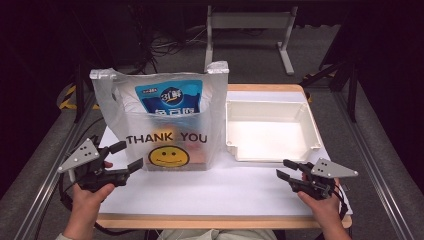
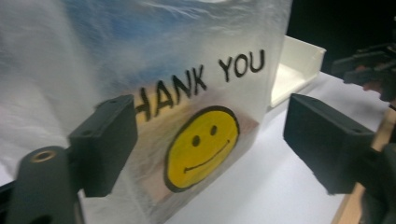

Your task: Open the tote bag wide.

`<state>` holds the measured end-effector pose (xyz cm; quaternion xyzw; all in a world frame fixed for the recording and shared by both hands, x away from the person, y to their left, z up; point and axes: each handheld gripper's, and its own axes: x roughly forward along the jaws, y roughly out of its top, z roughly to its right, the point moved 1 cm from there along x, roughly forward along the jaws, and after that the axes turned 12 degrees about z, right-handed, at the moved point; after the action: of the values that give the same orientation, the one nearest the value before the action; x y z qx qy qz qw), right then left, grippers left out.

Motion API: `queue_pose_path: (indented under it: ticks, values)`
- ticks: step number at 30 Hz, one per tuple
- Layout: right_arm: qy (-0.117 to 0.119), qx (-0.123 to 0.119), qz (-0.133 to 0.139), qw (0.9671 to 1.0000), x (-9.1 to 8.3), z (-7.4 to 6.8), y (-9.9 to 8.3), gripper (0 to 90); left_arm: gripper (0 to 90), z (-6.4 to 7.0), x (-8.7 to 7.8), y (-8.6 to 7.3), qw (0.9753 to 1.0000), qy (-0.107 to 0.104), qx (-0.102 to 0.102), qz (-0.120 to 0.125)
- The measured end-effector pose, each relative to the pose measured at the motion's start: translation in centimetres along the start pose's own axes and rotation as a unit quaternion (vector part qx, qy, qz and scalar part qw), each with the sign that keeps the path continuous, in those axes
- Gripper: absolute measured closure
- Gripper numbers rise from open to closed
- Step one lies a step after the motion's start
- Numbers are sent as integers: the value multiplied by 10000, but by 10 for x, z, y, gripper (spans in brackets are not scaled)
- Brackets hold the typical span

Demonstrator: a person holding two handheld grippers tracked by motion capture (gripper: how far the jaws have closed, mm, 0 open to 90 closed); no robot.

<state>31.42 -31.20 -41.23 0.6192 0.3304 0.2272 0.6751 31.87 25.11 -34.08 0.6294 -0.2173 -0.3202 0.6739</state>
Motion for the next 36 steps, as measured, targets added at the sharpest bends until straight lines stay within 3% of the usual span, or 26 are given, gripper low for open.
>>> queue_pose_path:
  ticks: [11,16,19,22,29,33,36]
  values:
    - [-10,53,-31,10000,1,1,-1,503,101,-18,-14,23,9980,531,-64,336]
    - [7,27,-75,10000,3,0,-1,494,98,-27,-15,31,9976,559,-120,400]
    - [5,35,-88,10000,3,0,-2,486,101,-37,-16,37,9968,448,-363,553]
    - [11,42,-97,9999,4,1,-2,484,102,-43,-14,40,9966,409,-430,580]
    - [25,41,-119,9999,5,0,-3,482,105,-47,-4,41,9965,328,-501,577]
    - [40,36,-139,9999,5,0,-3,482,109,-48,4,38,9977,420,-326,410]
    - [32,22,-170,9998,5,-1,-3,481,115,-50,9,34,9976,383,-385,436]
